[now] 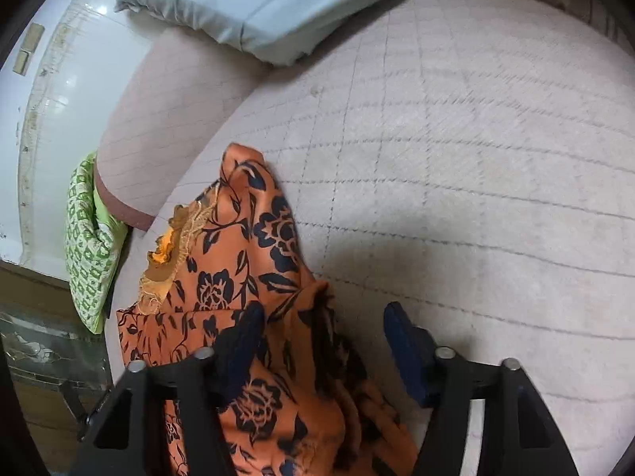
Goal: Fold small clothes
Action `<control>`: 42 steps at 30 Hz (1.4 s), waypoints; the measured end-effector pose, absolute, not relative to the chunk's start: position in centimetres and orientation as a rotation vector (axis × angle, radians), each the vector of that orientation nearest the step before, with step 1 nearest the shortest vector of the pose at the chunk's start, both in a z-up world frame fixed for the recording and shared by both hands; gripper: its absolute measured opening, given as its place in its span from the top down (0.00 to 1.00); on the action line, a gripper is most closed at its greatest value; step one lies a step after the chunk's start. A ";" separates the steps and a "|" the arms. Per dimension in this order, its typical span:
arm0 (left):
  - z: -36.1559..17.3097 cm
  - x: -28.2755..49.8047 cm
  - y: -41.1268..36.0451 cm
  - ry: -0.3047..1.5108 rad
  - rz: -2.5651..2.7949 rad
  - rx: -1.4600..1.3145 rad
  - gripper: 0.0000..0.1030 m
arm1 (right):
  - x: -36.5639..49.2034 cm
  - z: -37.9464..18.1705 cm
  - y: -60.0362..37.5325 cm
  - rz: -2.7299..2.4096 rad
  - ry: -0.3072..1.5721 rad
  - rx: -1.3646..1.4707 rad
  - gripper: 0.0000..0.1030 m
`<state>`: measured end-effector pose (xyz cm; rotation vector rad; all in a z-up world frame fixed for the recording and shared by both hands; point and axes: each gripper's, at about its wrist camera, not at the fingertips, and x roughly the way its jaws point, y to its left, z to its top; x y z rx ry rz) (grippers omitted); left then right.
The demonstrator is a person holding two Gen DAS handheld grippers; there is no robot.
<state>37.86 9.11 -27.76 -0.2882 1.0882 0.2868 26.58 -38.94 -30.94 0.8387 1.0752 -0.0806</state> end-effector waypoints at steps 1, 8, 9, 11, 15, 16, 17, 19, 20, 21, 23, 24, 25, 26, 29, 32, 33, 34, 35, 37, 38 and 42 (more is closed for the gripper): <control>-27.8 37.9 9.2 1.090 0.286 -0.293 0.25 | 27.0 -31.2 -38.6 -0.061 1.095 0.815 0.70; -27.7 37.7 10.0 1.083 0.293 -0.311 0.25 | 27.5 -26.1 -36.4 -0.035 1.010 0.611 0.93; -27.8 37.8 10.0 1.084 0.292 -0.311 0.25 | 27.8 -24.8 -36.2 -0.018 0.985 0.599 0.93; -27.9 37.8 9.8 1.086 0.297 -0.304 0.25 | 28.1 -22.7 -36.1 0.011 0.939 0.587 0.93; -27.7 37.6 9.6 1.057 0.321 -0.295 0.25 | 29.8 -19.3 -36.1 0.075 0.829 0.591 0.93; -27.5 37.4 9.6 1.037 0.344 -0.290 0.25 | 30.3 -19.0 -36.2 0.078 0.799 0.587 0.93; -27.4 37.2 9.5 1.019 0.362 -0.289 0.25 | 30.9 -19.1 -36.5 0.085 0.767 0.595 0.93; -27.2 37.1 9.4 0.994 0.380 -0.284 0.25 | 31.8 -20.8 -37.5 0.094 0.709 0.622 0.93; -27.2 37.1 9.3 0.990 0.384 -0.274 0.25 | 32.6 -22.9 -38.3 0.075 0.730 0.645 0.93; -27.4 37.2 9.2 0.993 0.390 -0.261 0.25 | 33.2 -24.8 -38.7 0.059 0.771 0.674 0.93; -27.9 37.6 8.8 1.011 0.391 -0.235 0.25 | 33.5 -29.6 -39.8 0.028 0.891 0.748 0.92; -28.1 37.7 8.6 1.020 0.385 -0.228 0.25 | 33.2 -31.4 -40.2 0.016 0.931 0.774 0.88; -28.1 37.7 8.4 1.023 0.383 -0.225 0.25 | 32.6 -32.7 -40.8 0.014 0.948 0.819 0.86; -28.1 37.7 8.3 1.025 0.382 -0.222 0.25 | 32.4 -33.2 -41.4 0.015 0.961 0.856 0.85; -27.7 37.4 8.5 1.017 0.378 -0.239 0.25 | 32.3 -30.9 -43.0 -0.050 0.961 0.861 0.83; -26.9 36.8 9.4 0.983 0.393 -0.282 0.25 | 31.1 -26.9 -42.6 -0.065 0.840 0.791 0.82; -26.6 36.7 9.8 0.967 0.397 -0.299 0.25 | 31.0 -25.9 -41.7 -0.033 0.833 0.775 0.82; -26.2 36.5 10.3 0.953 0.399 -0.315 0.25 | 31.2 -25.0 -40.1 0.021 0.836 0.757 0.82; -26.1 36.5 10.5 0.951 0.400 -0.318 0.25 | 31.4 -24.3 -38.2 0.077 0.849 0.723 0.82; -26.0 36.6 11.6 0.957 0.413 -0.333 0.25 | 32.1 -23.3 -33.5 0.171 0.906 0.617 0.82; -26.0 36.5 12.2 0.958 0.420 -0.349 0.25 | 32.1 -23.1 -31.5 0.220 0.933 0.573 0.82; -25.9 36.3 14.4 0.961 0.439 -0.415 0.25 | 33.9 -22.3 -23.3 0.389 0.998 0.459 0.82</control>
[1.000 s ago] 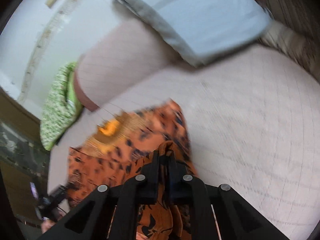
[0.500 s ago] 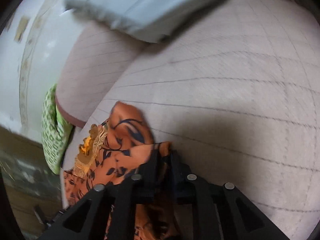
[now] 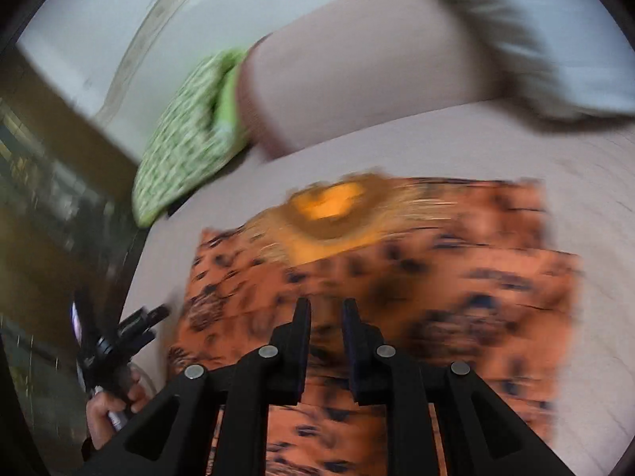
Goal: Fold small clothes
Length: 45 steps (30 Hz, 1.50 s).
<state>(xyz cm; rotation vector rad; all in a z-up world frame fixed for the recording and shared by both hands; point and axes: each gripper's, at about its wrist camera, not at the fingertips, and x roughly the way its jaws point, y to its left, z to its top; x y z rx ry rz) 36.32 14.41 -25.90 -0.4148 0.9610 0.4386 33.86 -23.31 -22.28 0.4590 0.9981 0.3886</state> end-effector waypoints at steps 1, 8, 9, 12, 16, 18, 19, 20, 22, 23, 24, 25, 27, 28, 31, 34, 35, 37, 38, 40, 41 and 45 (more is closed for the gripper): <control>-25.8 36.2 14.8 0.958 0.437 -0.423 0.25 | 34.7 -22.2 -21.7 0.418 1.009 0.453 0.82; -27.1 37.0 13.7 1.057 0.309 -0.329 0.25 | 40.5 -23.1 -11.9 0.537 1.087 0.362 0.82; -27.4 37.1 13.3 1.075 0.295 -0.302 0.25 | 41.7 -23.9 -9.7 0.540 1.105 0.321 0.82; -27.7 37.2 13.6 1.075 0.283 -0.293 0.25 | 43.5 -25.3 -7.0 0.567 1.119 0.249 0.82; -28.8 37.6 14.2 1.126 0.274 -0.302 0.25 | 45.9 -27.5 -4.3 0.587 1.167 0.275 0.51; -29.3 37.8 14.1 1.144 0.277 -0.291 0.25 | 46.7 -28.1 -3.8 0.571 1.167 0.288 0.48; -29.2 37.8 14.0 1.144 0.273 -0.276 0.25 | 46.9 -28.2 -3.6 0.566 1.163 0.288 0.47; -29.1 37.9 13.8 1.145 0.265 -0.263 0.25 | 47.3 -28.4 -3.3 0.563 1.169 0.278 0.47; -29.2 38.0 13.8 1.148 0.255 -0.254 0.25 | 47.4 -28.8 -2.5 0.583 1.202 0.256 0.42; -29.4 38.2 13.8 1.148 0.255 -0.255 0.25 | 47.1 -29.0 -1.9 0.594 1.213 0.232 0.39; -29.4 38.2 13.8 1.148 0.255 -0.246 0.25 | 46.8 -29.0 -1.6 0.583 1.210 0.206 0.39; -29.3 38.3 13.6 1.148 0.257 -0.221 0.25 | 46.5 -29.2 -1.0 0.571 1.190 0.177 0.39; -29.4 38.2 13.3 1.145 0.264 -0.203 0.25 | 46.4 -29.4 -0.1 0.548 1.166 0.143 0.55; -29.5 38.1 13.3 1.145 0.268 -0.195 0.25 | 46.7 -29.5 0.3 0.524 1.171 0.147 0.70; -29.5 38.6 13.0 1.152 0.289 -0.183 0.25 | 48.2 -29.9 1.3 0.467 1.187 0.147 0.77; -29.4 38.5 13.1 1.154 0.287 -0.198 0.25 | 49.3 -29.7 1.4 0.446 1.224 0.201 0.76; -29.3 38.4 13.2 1.151 0.285 -0.199 0.25 | 49.2 -29.3 0.8 0.467 1.232 0.228 0.76; -28.6 38.3 12.9 1.121 0.262 -0.198 0.25 | 48.1 -27.4 -2.2 0.523 1.206 0.307 0.76; -28.0 38.1 12.7 1.097 0.243 -0.195 0.25 | 47.0 -26.2 -4.3 0.534 1.170 0.337 0.76; -26.9 37.8 11.7 1.051 0.215 -0.169 0.25 | 44.1 -24.2 -9.1 0.538 1.118 0.342 0.76; -26.5 37.6 11.2 1.033 0.199 -0.158 0.25 | 42.6 -23.6 -11.3 0.530 1.107 0.345 0.76; -25.0 36.6 8.8 0.953 0.121 -0.157 0.25 | 36.0 -23.2 -20.5 0.450 1.073 0.452 0.76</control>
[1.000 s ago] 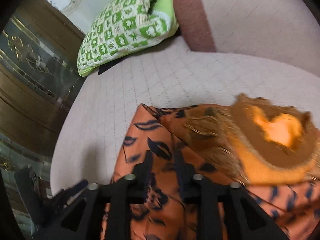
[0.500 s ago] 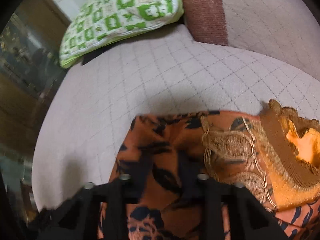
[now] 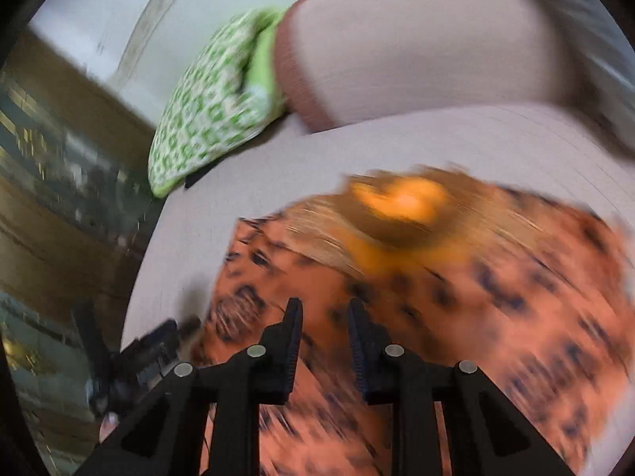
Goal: Fold small clothes
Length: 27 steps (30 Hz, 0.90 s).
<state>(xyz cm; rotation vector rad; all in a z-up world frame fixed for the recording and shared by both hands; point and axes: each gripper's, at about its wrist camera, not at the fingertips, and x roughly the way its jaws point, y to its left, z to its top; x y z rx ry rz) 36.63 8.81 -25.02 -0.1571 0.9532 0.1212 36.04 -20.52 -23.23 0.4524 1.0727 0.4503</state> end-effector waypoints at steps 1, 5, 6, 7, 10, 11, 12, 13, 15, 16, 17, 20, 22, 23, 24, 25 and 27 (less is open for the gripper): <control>-24.8 36.5 7.8 0.944 0.090 -0.141 0.25 | 34.2 -23.4 -22.8 0.435 1.052 0.502 0.75; -25.8 36.8 5.7 0.959 0.060 -0.132 0.25 | 30.2 -25.1 -27.2 0.351 1.001 0.574 0.75; -26.3 37.2 5.3 0.980 0.060 -0.142 0.25 | 30.2 -25.8 -27.9 0.329 1.009 0.601 0.75; -27.2 37.6 5.0 1.018 0.067 -0.148 0.25 | 30.4 -26.5 -28.7 0.300 1.025 0.635 0.75; -27.8 37.9 4.3 1.039 0.110 -0.098 0.25 | 31.4 -27.7 -29.7 0.265 1.063 0.671 0.75; -27.6 38.0 4.1 1.032 0.106 -0.091 0.25 | 31.6 -28.1 -30.0 0.274 1.085 0.699 0.74; -27.2 38.0 4.0 1.023 0.099 -0.096 0.25 | 31.5 -28.5 -30.5 0.308 1.110 0.758 0.74; -27.0 38.0 4.0 1.014 0.088 -0.110 0.25 | 31.1 -29.0 -31.2 0.348 1.117 0.836 0.73; -26.9 38.2 3.8 1.020 0.078 -0.120 0.25 | 29.9 -29.4 -31.8 0.365 1.096 0.932 0.47; -26.9 38.3 3.7 1.021 0.078 -0.118 0.25 | 29.2 -29.8 -31.7 0.358 1.103 0.958 0.33; -27.0 38.2 3.6 1.019 0.078 -0.115 0.25 | 28.7 -30.2 -31.6 0.348 1.107 0.987 0.33; -27.1 38.4 3.6 1.020 0.082 -0.113 0.25 | 28.3 -31.9 -30.8 0.300 1.153 1.029 0.33; -26.9 38.1 3.6 1.018 0.083 -0.117 0.25 | 28.3 -32.9 -30.8 0.251 1.182 1.009 0.35; -26.9 38.0 3.9 1.019 0.084 -0.117 0.25 | 28.1 -33.2 -31.0 0.229 1.182 1.013 0.36; -27.0 38.1 3.9 1.019 0.087 -0.119 0.25 | 27.9 -33.6 -31.4 0.229 1.162 1.051 0.36; -27.0 38.1 3.9 1.018 0.089 -0.121 0.25 | 28.0 -33.7 -31.8 0.228 1.147 1.068 0.39; -26.9 38.0 3.8 1.017 0.088 -0.120 0.25 | 28.1 -33.6 -32.2 0.215 1.118 1.052 0.46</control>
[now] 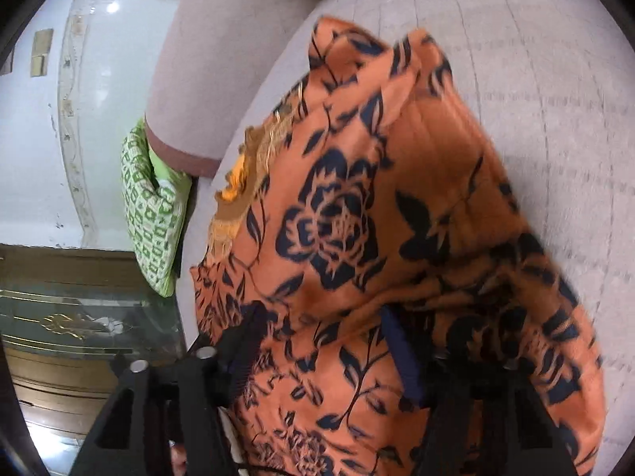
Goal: Fold small clothes
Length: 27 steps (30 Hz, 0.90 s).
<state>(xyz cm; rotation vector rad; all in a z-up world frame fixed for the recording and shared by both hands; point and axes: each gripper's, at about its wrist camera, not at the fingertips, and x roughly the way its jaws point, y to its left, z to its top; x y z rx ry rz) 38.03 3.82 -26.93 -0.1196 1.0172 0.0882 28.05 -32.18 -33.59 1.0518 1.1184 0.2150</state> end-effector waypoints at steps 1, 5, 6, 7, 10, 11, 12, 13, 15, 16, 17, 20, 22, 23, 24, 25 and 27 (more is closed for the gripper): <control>-26.9 38.0 3.8 1.017 0.086 -0.119 0.25 | 28.0 -33.4 -32.3 0.215 1.101 1.051 0.46; -26.7 38.0 4.3 1.014 0.085 -0.143 0.25 | 27.5 -32.8 -32.0 0.240 1.134 1.024 0.50; -26.7 38.0 4.4 1.015 0.085 -0.149 0.25 | 27.4 -32.7 -31.8 0.242 1.149 1.027 0.50; -26.7 38.0 4.5 1.017 0.088 -0.153 0.25 | 27.3 -32.5 -31.7 0.242 1.165 1.024 0.50; -26.8 38.1 4.4 1.022 0.091 -0.148 0.25 | 27.0 -31.4 -31.7 0.267 1.125 1.042 0.50; -26.8 38.0 4.4 1.021 0.091 -0.147 0.25 | 27.2 -31.3 -31.4 0.271 1.121 1.044 0.50; -26.8 38.0 4.3 1.020 0.090 -0.146 0.25 | 27.4 -31.5 -31.2 0.265 1.118 1.046 0.50; -26.7 37.9 4.3 1.017 0.089 -0.145 0.25 | 27.7 -31.8 -30.9 0.256 1.113 1.057 0.52; -26.6 37.8 4.2 1.013 0.087 -0.144 0.25 | 28.3 -32.9 -30.7 0.244 1.131 1.089 0.62; -26.5 37.8 4.2 1.012 0.086 -0.147 0.25 | 28.5 -33.6 -30.8 0.232 1.142 1.109 0.63; -26.5 37.8 4.2 1.013 0.085 -0.150 0.25 | 28.6 -34.1 -30.9 0.223 1.145 1.133 0.63; -26.5 37.8 4.3 1.014 0.086 -0.153 0.25 | 29.0 -34.8 -30.6 0.213 1.143 1.161 0.63; -26.4 37.7 4.4 1.013 0.086 -0.156 0.25 | 28.7 -34.8 -30.6 0.199 1.148 1.176 0.63; -26.4 37.7 4.5 1.012 0.087 -0.160 0.25 | 28.6 -34.7 -30.5 0.199 1.145 1.177 0.63; -26.3 37.7 4.6 1.012 0.088 -0.163 0.25 | 28.6 -34.6 -30.4 0.196 1.147 1.173 0.63; -26.3 37.7 4.7 1.011 0.090 -0.166 0.25 | 28.5 -34.8 -30.2 0.184 1.147 1.180 0.62; -26.2 37.7 4.7 1.009 0.090 -0.170 0.25 | 28.5 -35.2 -30.2 0.169 1.134 1.216 0.62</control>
